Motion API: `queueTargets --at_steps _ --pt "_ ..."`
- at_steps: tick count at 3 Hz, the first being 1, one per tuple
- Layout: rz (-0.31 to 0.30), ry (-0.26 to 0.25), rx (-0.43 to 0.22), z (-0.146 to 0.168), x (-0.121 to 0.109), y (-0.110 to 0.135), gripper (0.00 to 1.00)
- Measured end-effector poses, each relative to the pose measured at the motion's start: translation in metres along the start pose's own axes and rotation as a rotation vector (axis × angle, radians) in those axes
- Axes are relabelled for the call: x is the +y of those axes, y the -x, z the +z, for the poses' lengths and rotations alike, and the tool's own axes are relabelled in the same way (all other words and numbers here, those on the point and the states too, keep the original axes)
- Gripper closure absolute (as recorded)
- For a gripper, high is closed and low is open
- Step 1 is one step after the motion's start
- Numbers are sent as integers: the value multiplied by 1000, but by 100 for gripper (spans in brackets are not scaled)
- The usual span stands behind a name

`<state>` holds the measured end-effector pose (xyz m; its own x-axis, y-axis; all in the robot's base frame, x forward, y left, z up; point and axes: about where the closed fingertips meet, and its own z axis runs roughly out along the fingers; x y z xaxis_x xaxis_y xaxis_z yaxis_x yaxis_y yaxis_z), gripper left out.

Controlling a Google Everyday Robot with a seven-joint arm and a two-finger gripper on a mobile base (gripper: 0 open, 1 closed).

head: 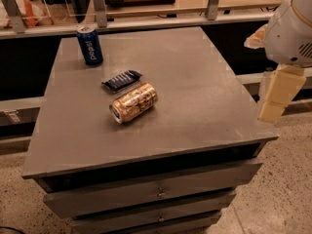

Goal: Place orange can upright

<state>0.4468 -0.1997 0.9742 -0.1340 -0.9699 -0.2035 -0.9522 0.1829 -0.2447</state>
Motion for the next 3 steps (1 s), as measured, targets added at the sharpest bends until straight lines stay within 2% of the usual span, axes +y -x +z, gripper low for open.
queueTargets --at_steps 1,3 --pt "-121 61 -35 20 -8 20 0" --pt "-386 135 -177 53 -21 70 0"
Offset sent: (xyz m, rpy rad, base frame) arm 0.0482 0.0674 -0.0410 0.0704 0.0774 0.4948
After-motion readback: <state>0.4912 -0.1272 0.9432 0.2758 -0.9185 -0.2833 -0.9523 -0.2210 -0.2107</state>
